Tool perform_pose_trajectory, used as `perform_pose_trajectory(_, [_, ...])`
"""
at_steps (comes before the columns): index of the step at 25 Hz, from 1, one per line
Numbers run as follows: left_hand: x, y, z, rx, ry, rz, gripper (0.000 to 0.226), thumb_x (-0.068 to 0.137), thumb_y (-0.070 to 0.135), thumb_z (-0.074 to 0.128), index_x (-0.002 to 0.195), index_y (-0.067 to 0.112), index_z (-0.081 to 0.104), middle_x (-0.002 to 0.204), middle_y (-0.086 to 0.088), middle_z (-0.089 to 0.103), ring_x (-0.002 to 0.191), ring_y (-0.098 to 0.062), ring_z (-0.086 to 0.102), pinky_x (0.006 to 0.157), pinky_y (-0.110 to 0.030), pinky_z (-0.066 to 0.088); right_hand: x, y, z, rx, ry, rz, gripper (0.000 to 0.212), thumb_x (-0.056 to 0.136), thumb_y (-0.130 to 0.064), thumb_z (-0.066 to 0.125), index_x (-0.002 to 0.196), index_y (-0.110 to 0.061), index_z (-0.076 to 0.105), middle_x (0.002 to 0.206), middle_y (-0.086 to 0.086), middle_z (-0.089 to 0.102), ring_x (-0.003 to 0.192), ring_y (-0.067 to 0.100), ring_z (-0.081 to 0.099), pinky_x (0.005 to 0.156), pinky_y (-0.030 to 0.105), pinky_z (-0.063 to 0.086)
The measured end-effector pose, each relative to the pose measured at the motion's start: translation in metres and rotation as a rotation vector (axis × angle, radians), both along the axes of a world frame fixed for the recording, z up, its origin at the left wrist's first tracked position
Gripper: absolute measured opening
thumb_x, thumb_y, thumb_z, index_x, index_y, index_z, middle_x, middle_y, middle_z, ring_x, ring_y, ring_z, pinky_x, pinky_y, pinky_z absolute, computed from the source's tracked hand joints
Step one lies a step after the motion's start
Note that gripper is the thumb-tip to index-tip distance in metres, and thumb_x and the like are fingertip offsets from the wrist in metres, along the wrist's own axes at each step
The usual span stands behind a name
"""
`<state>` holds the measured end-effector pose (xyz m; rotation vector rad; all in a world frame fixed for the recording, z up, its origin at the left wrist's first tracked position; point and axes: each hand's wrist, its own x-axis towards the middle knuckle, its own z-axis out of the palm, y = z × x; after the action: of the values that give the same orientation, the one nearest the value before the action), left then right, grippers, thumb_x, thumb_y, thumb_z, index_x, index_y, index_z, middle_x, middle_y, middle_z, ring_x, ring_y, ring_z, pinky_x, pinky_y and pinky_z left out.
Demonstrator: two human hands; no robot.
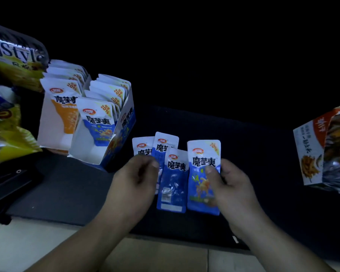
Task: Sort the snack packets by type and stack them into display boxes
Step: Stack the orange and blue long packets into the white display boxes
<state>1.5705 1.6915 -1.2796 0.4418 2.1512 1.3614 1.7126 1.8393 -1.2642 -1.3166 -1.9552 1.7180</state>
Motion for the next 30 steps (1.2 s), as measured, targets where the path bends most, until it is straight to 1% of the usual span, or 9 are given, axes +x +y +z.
perform_pose_trajectory(3, [0.01,0.009,-0.019,-0.333,0.548,-0.36,0.073,0.083,0.067,0.063,0.139,0.022,0.055,0.121,0.003,0.063,0.109,-0.019,0.062,0.088,-0.038,0.056,-0.002,-0.002,-0.001,-0.214,-0.092,-0.112,0.018,0.103,-0.012,0.058,0.104,-0.023,0.071,0.095,0.002,0.079,0.09,0.026,0.077,0.081,0.052,0.063])
perform_pose_trajectory(6, [0.015,0.023,-0.03,-0.603,0.587,-0.525,0.099,0.085,0.068,0.064,0.161,0.02,0.021,0.14,-0.002,0.048,0.129,-0.024,0.049,0.101,-0.036,0.049,-0.002,-0.003,0.003,-0.179,-0.098,-0.117,0.04,0.1,-0.002,0.06,0.119,-0.037,0.062,0.099,-0.006,0.079,0.088,0.013,0.077,0.074,0.037,0.063])
perform_pose_trajectory(9, [0.011,0.018,-0.033,-0.41,0.462,-0.448,0.066,0.088,0.047,0.071,0.146,0.031,0.044,0.124,0.007,0.061,0.114,-0.016,0.06,0.087,-0.034,0.053,-0.001,0.001,0.006,-0.178,-0.086,-0.088,0.068,0.099,0.001,0.061,0.139,-0.051,0.044,0.099,-0.011,0.079,0.091,0.01,0.077,0.079,0.036,0.062])
perform_pose_trajectory(12, [0.011,0.003,-0.031,-0.08,0.459,-0.282,0.016,0.092,0.031,0.062,0.107,0.029,0.066,0.086,0.012,0.062,0.076,-0.007,0.061,0.064,-0.033,0.049,-0.005,-0.004,0.009,-0.172,-0.041,-0.065,0.066,0.1,0.001,0.058,0.142,-0.048,0.046,0.1,-0.009,0.079,0.092,0.012,0.077,0.081,0.036,0.062])
perform_pose_trajectory(14, [0.025,-0.001,-0.028,-0.048,0.509,-0.316,0.03,0.097,0.035,0.057,0.123,0.025,0.068,0.092,0.012,0.058,0.08,-0.007,0.059,0.068,-0.031,0.053,-0.005,-0.01,0.008,-0.212,0.027,-0.07,0.058,0.102,-0.001,0.055,0.136,-0.048,0.053,0.102,-0.004,0.08,0.096,0.017,0.077,0.087,0.044,0.061])
perform_pose_trajectory(19, [0.053,-0.002,-0.032,-0.079,0.538,-0.41,0.064,0.103,0.06,0.04,0.15,0.018,0.053,0.158,0.0,0.044,0.144,-0.016,0.045,0.112,-0.028,0.044,-0.01,-0.018,0.013,-0.364,0.232,-0.14,0.031,0.105,-0.017,0.053,0.127,-0.033,0.066,0.112,0.0,0.078,0.106,0.021,0.074,0.096,0.045,0.057])
perform_pose_trajectory(23, [0.055,0.004,-0.021,-0.018,0.566,-0.435,0.051,0.107,0.047,0.038,0.149,0.022,0.054,0.141,0.005,0.054,0.115,-0.012,0.064,0.087,-0.029,0.058,-0.01,-0.02,0.011,-0.274,0.18,-0.103,0.024,0.1,-0.012,0.062,0.118,-0.027,0.069,0.106,0.002,0.079,0.1,0.021,0.076,0.085,0.041,0.061])
perform_pose_trajectory(26, [0.028,0.003,-0.029,-0.084,0.618,-0.358,0.048,0.101,0.047,0.05,0.141,0.022,0.059,0.129,0.004,0.055,0.106,-0.017,0.063,0.083,-0.035,0.058,-0.01,-0.013,0.003,-0.199,0.054,-0.106,0.029,0.1,-0.01,0.064,0.117,-0.033,0.068,0.099,-0.002,0.079,0.092,0.021,0.077,0.079,0.046,0.064])
perform_pose_trajectory(30, [-0.012,-0.004,-0.053,-0.404,0.679,-0.272,0.079,0.079,0.048,0.081,0.143,0.012,0.051,0.118,-0.009,0.053,0.101,-0.033,0.058,0.084,-0.043,0.054,-0.009,-0.014,0.001,-0.23,0.001,-0.041,0.057,0.099,-0.011,0.066,0.133,-0.055,0.051,0.102,-0.008,0.079,0.091,0.014,0.077,0.076,0.045,0.065])
